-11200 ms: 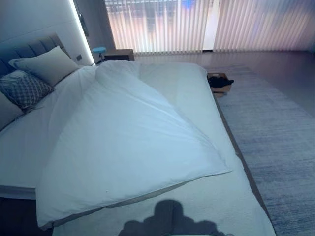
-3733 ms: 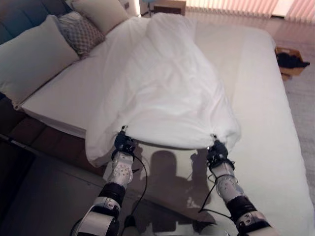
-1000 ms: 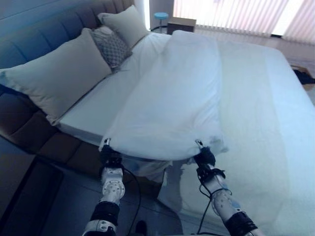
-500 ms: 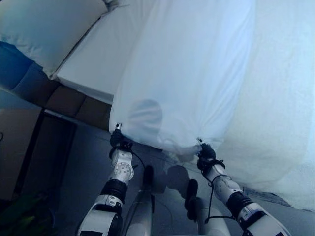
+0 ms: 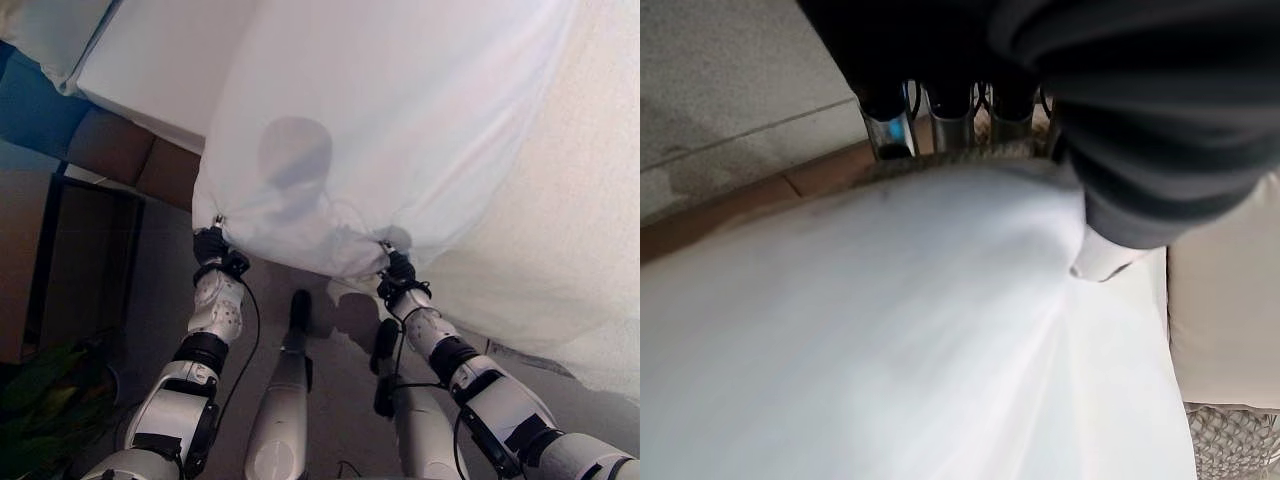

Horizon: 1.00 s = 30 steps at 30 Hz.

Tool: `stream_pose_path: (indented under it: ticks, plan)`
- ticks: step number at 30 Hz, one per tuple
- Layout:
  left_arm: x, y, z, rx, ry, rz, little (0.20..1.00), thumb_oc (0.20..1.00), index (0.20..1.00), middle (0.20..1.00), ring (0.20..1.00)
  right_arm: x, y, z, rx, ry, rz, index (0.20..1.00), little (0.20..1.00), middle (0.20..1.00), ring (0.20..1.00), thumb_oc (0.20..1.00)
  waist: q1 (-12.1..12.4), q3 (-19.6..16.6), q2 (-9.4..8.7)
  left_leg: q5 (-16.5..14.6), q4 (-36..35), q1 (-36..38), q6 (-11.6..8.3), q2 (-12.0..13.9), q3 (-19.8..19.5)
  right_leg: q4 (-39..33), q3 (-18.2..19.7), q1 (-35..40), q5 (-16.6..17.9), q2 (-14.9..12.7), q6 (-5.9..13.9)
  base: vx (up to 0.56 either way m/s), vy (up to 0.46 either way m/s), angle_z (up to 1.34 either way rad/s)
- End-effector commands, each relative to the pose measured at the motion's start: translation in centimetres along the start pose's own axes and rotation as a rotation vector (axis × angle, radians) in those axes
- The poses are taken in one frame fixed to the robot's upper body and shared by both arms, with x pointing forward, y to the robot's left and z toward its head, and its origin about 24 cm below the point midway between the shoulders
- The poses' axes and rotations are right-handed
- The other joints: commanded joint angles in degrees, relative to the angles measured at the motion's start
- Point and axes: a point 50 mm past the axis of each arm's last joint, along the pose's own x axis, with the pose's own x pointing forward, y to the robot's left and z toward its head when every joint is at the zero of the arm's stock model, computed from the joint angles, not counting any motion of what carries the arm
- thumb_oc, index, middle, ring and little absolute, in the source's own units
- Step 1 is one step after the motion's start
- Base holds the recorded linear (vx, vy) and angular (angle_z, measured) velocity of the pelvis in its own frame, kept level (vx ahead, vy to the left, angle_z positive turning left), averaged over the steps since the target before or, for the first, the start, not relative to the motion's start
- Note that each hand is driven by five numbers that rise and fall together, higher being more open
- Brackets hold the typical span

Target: Make the bed

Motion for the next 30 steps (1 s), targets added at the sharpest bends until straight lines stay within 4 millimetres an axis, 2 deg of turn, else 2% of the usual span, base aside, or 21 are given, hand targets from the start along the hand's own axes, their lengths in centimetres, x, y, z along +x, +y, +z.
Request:
stream_pose_path:
  ticks: [1,2,5,7,9,10,11,12,13,14,15,16,17,18,19,20,21,23,24,26,30]
  plan:
    - [0.5,6.3,2.3,0.065,-0.075,0.25,0.89,0.89,0.89,0.89,0.89,0.3,0.4,1.8,0.053,-0.079,-0.024,1.0,1.0,1.0,1.0,1.0,2.38,1.16,-1.86,-0.12,-0.68,-3.85,3.07,-7.21,1.45,-5.39,1.46,-4.0,7.89,-1.61,3.97,0.0,0.0,0.0]
    - [0.4,6.5,2.1,0.078,-0.064,0.257,1.0,1.0,1.0,1.0,1.0,0.3,0.3,1.7,0.041,-0.076,-0.03,1.0,1.0,1.0,1.0,1.0,2.27,1.16,-1.84,-0.1,-0.65,-4.02,3.06,-7.23,1.47,-5.55,1.55,-4.1,8.05,-1.59,3.99,0.0,0.0,0.0]
    - [0.0,6.9,1.4,0.111,-0.046,0.274,1.0,1.0,1.0,1.0,1.0,0.2,-0.8,0.9,0.01,-0.049,-0.081,1.0,1.0,1.0,1.0,1.0,1.91,1.16,-1.65,-0.28,-0.46,-3.92,3.08,-7.42,1.7,-5.64,1.53,-4.14,8.06,-1.65,4.06,0.0,0.0,0.0]
    - [-0.2,7.6,0.7,0.138,-0.018,0.298,1.0,1.0,1.0,1.0,1.0,0.0,-1.9,-0.1,0.024,-0.017,-0.125,1.0,1.0,1.0,1.0,1.0,1.57,1.16,-1.47,-0.51,-0.41,-3.33,3.12,-7.51,1.87,-5.46,1.65,-3.72,7.79,-1.68,4.01,0.0,0.0,0.0]
    - [-0.8,8.6,-0.1,0.17,0.009,0.329,1.0,1.0,1.0,1.0,1.0,-0.6,-3.8,-2.1,0.051,0.045,-0.195,1.0,1.0,1.0,1.0,1.0,1.13,1.16,-1.37,-0.73,-0.43,-2.38,3.18,-7.63,2.18,-5.13,1.76,-3.03,7.46,-1.73,3.92,0.0,0.0,0.0]
    - [-0.8,8.6,-0.1,0.17,0.009,0.329,1.0,1.0,1.0,1.0,1.0,-0.6,-3.9,-2.1,0.051,0.045,-0.195,1.0,1.0,1.0,1.0,1.0,1.13,1.16,-1.36,-0.72,-0.44,-2.37,3.18,-7.63,2.18,-5.13,1.76,-3.02,7.46,-1.73,3.92,0.0,0.0,0.0]
    - [-1.8,9.8,-1.5,0.206,0.054,0.367,1.0,1.0,1.0,1.0,1.0,-1.6,-6.1,-4.5,0.085,0.118,-0.262,1.0,1.0,1.0,1.0,1.0,0.63,1.16,-1.06,-0.75,-0.84,-0.96,3.19,-7.65,2.57,-4.75,1.84,-2.06,7.01,-1.81,3.79,0.0,0.0,0.0]
    - [-2.1,10.3,-1.9,0.222,0.073,0.385,1.0,1.0,1.0,1.0,1.0,-2.0,-7.1,-5.2,0.094,0.14,-0.297,1.0,1.0,1.0,1.0,1.0,0.41,1.16,-1.0,-0.77,-0.96,-0.48,3.22,-7.62,2.68,-4.59,1.84,-1.77,6.83,-1.82,3.73,0.01,-0.043,-0.04]
    - [-3.3,12.1,-3.5,0.261,0.146,0.447,1.0,1.0,1.0,1.0,1.0,-3.5,-9.8,-7.4,0.138,0.208,-0.386,1.0,1.0,1.0,1.0,1.0,-0.38,1.16,-0.66,-0.63,-1.37,1.1,3.18,-7.6,2.96,-3.98,1.96,-0.64,6.19,-1.77,3.61,0.0,-0.042,-0.04]
    - [-3.4,12.1,-3.6,0.261,0.147,0.448,1.0,1.0,1.0,1.0,1.0,-3.6,-9.8,-7.5,0.137,0.209,-0.387,1.0,1.0,1.0,1.0,1.0,-0.4,1.16,-0.63,-0.62,-1.46,1.25,3.18,-7.6,2.95,-3.98,1.95,-0.53,6.16,-1.78,3.62,0.01,-0.052,-0.02]
    - [-4.6,13.4,-4.9,0.28,0.207,0.486,1.0,1.0,1.0,1.0,1.0,-4.9,-12.3,-8.7,0.166,0.243,-0.476,1.0,1.0,1.0,1.0,1.0,-1.21,1.16,-0.07,-0.53,-1.67,2.77,3.11,-7.47,3.15,-3.03,1.86,0.43,5.27,-1.76,3.39,0.0,-0.025,-0.04]
    - [-4.7,13.4,-4.9,0.281,0.209,0.486,1.0,1.0,1.0,1.0,1.0,-5.0,-12.3,-8.8,0.166,0.243,-0.477,1.0,1.0,1.0,1.0,1.0,-1.24,1.16,-0.01,-0.51,-1.79,2.95,3.11,-7.47,3.12,-3.03,1.84,0.55,5.23,-1.77,3.39,0.0,-0.06,-0.06]
    - [-6.1,15.6,-6.2,0.324,0.299,0.56,1.0,1.0,1.0,1.0,1.0,-6.2,-15.1,-9.2,0.179,0.256,-0.585,1.0,1.0,1.0,1.0,1.0,-2.26,1.16,0.76,-0.45,-2.11,4.94,2.97,-7.24,3.42,-1.61,1.97,1.66,3.88,-1.75,3.05,0.0,-0.036,-0.05]
    - [-6.1,15.6,-6.3,0.324,0.3,0.56,1.0,1.0,1.0,1.0,1.0,-6.2,-15.1,-9.2,0.179,0.257,-0.585,1.0,1.0,1.0,1.0,1.0,-2.26,1.16,0.8,-0.43,-2.22,5.06,2.96,-7.25,3.4,-1.58,1.96,1.72,3.82,-1.76,3.06,0.02,-0.061,-0.07]
    - [-7.6,17.5,-7.1,0.343,0.355,0.628,1.0,1.0,1.0,1.0,1.0,-7.6,-17.8,-9.2,0.174,0.262,-0.688,1.0,1.0,1.0,1.0,1.0,-3.34,0.89,1.95,-0.45,-2.67,7.64,2.84,-7.02,3.63,0.4,2.07,3.03,2.1,-1.76,2.63,0.02,-0.026,-0.1]
    - [-7.6,17.5,-7.1,0.343,0.356,0.628,1.0,1.0,1.0,1.0,1.0,-7.6,-17.8,-9.2,0.173,0.262,-0.689,1.0,1.0,1.0,1.0,1.0,-3.36,0.99,2.0,-0.44,-2.76,7.84,2.84,-7.03,3.61,0.49,2.05,3.16,2.01,-1.78,2.63,0.07,-0.032,-0.24]
    - [-9.0,19.0,-7.8,0.336,0.405,0.69,1.0,1.0,1.0,1.0,1.0,-8.8,-20.1,-8.9,0.16,0.256,-0.785,1.0,1.0,1.0,1.0,1.0,-4.41,-0.35,3.44,-0.24,-3.9,10.35,2.59,-6.63,3.72,2.39,2.34,4.08,0.2,-1.91,2.31,0.05,-0.008,-0.21]
    - [-9.4,19.3,-7.9,0.327,0.406,0.702,1.0,1.0,1.0,1.0,1.0,-9.0,-20.8,-8.4,0.162,0.232,-0.814,1.0,1.0,1.0,1.0,1.0,-4.85,-0.92,4.06,-0.03,-4.6,11.65,2.41,-6.45,3.73,3.46,2.37,4.54,-0.8,-1.8,2.07,0.07,-0.077,-0.13]
    - [-9.6,19.5,-7.4,0.317,0.36,0.694,1.0,1.0,1.0,1.0,1.0,-9.8,-22.5,-7.2,0.133,0.174,-0.858,1.0,1.0,1.0,1.0,1.0,-5.75,-2.3,5.09,0.63,-5.88,13.84,1.94,-5.91,3.5,4.64,2.34,5.93,-2.53,-1.75,1.74,0.07,-0.115,-0.14]
    - [-9.3,19.1,-7.1,0.317,0.336,0.668,1.0,1.0,1.0,1.0,1.0,-9.8,-22.6,-6.5,0.099,0.135,-0.845,1.0,1.0,1.0,1.0,1.0,-6.2,-2.85,5.38,0.9,-6.31,14.68,1.71,-5.75,3.49,4.98,2.33,6.45,-3.08,-1.61,1.67,0.04,-0.126,-0.08]
    - [-7.5,16.0,-4.6,0.333,0.166,0.432,1.0,1.0,1.0,1.0,1.0,-8.7,-22.0,-0.7,-0.029,-0.11,-0.719,1.0,1.0,1.0,1.0,1.0,-7.2,-4.21,5.94,0.25,-3.7,15.89,1.27,-5.23,3.33,4.91,2.79,8.78,-3.77,-0.64,1.09,0.03,-0.177,-0.09]
